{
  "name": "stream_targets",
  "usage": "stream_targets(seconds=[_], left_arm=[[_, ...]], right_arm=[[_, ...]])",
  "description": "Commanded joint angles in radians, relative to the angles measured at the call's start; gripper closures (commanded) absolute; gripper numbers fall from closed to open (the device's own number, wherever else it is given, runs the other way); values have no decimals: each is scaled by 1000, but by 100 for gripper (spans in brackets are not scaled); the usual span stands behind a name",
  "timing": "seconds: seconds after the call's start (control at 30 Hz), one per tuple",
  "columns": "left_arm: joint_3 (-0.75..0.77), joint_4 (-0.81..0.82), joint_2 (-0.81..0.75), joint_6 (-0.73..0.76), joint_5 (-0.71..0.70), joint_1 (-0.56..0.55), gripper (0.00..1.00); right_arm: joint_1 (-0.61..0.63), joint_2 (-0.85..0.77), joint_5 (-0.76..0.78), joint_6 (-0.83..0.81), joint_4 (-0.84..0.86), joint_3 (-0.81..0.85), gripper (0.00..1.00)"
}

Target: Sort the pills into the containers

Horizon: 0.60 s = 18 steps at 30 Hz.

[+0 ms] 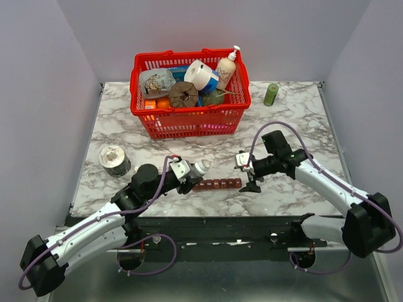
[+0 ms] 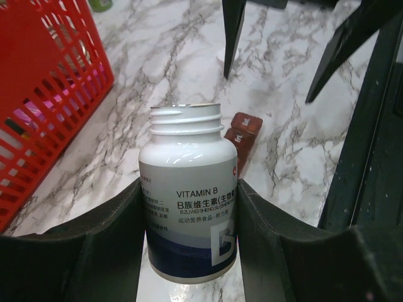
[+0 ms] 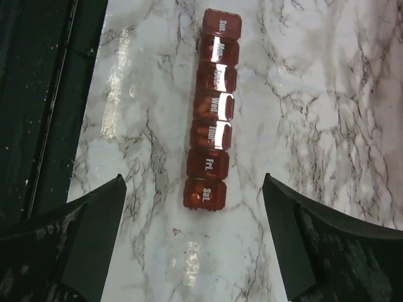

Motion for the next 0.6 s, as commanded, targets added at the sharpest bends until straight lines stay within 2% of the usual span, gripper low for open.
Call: stream_targets(seconds=[0.0, 0.1, 0.17, 0.27, 0.57], left_arm=[[-35, 177, -40, -74, -53, 4, 100], [-41, 217, -25, -89, -28, 4, 100], [-40, 234, 3, -94, -17, 4, 100], [-41, 277, 38, -118, -3, 4, 100], [-34, 345, 83, -152, 44, 4, 100]], right_arm=[[22, 59, -108, 206, 138, 104, 3], [23, 67, -280, 410, 168, 194, 3], [31, 67, -310, 598, 249, 229, 4], [40, 83, -289, 793, 355, 278, 4], [131, 215, -252, 946, 326, 405, 8]])
